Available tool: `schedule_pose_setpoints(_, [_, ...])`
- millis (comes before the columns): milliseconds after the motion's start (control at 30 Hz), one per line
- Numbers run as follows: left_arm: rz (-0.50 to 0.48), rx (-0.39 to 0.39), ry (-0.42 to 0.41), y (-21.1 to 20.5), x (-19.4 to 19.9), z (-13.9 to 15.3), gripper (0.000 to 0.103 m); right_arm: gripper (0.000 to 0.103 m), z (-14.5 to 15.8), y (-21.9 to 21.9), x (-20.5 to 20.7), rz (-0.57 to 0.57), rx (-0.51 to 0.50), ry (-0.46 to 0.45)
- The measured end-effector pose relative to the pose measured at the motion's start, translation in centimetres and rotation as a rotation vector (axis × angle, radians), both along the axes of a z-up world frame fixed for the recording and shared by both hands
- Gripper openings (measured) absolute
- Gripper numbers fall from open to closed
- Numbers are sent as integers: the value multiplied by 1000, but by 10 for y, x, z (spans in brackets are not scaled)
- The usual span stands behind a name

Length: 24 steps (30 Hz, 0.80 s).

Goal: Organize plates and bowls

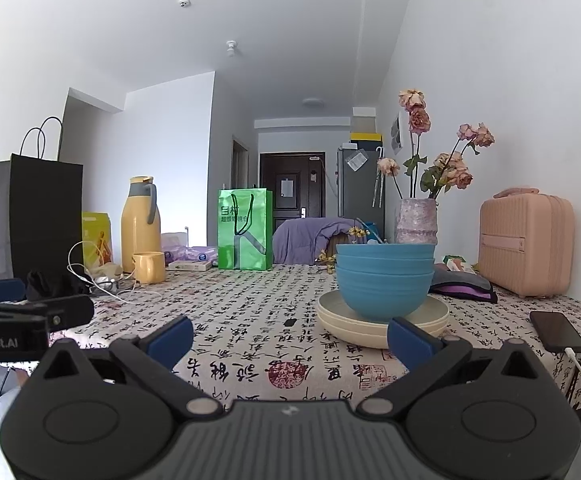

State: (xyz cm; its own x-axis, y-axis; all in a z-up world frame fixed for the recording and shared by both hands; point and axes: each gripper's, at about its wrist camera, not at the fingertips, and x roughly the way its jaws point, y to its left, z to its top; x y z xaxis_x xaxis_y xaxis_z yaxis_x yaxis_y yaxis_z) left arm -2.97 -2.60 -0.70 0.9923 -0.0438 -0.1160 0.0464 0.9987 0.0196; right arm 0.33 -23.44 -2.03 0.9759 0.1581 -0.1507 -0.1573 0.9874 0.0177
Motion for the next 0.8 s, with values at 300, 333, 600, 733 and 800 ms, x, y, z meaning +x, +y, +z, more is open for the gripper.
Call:
schedule_pose_setpoints(300, [3, 7, -13, 0, -2, 2, 103, 103, 1, -1, 0, 0, 5, -6])
schedule_pose_setpoints(333, [2, 6, -13, 1, -1, 2, 103, 103, 1, -1, 0, -1, 6, -4])
schedule_pose_setpoints(600, [0, 8, -11, 1, 0, 2, 103, 103, 1, -1, -1, 12, 7, -9])
schedule_pose_setpoints(733, [2, 8, -13, 1, -1, 3, 103, 103, 1, -2, -1, 9, 9, -10])
schedule_pose_setpoints(800, [2, 9, -14, 1, -1, 3, 103, 103, 1, -2, -1, 9, 10, -9])
